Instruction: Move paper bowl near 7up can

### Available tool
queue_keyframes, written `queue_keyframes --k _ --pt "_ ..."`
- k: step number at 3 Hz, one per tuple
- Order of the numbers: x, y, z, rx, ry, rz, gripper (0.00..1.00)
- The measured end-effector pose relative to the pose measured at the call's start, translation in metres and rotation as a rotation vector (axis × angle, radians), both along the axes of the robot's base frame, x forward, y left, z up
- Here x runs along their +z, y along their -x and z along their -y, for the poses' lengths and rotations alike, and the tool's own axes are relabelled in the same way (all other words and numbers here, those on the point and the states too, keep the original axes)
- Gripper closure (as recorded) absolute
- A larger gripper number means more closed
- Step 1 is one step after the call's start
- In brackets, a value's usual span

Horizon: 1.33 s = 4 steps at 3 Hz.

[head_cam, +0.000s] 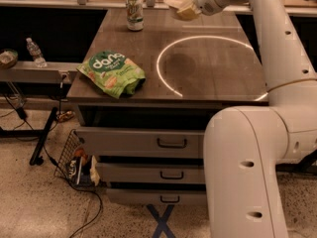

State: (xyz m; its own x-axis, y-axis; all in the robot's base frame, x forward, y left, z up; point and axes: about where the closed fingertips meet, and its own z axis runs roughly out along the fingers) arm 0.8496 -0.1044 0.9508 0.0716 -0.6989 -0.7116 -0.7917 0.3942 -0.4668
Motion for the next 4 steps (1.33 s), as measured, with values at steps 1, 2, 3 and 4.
queue_keyframes --k 1,2,3,4 --pt "-0.015 -0.006 -0.044 0.078 -0.009 -0.01 1.0" --pt "-0.034 -0.008 -0.068 0.113 -0.009 -0.043 1.0" --pt "-0.053 -0.01 -0.091 0.142 -0.003 -0.082 0.82" --pt "-0.068 -0.013 -0.106 0.152 0.001 -0.108 0.57"
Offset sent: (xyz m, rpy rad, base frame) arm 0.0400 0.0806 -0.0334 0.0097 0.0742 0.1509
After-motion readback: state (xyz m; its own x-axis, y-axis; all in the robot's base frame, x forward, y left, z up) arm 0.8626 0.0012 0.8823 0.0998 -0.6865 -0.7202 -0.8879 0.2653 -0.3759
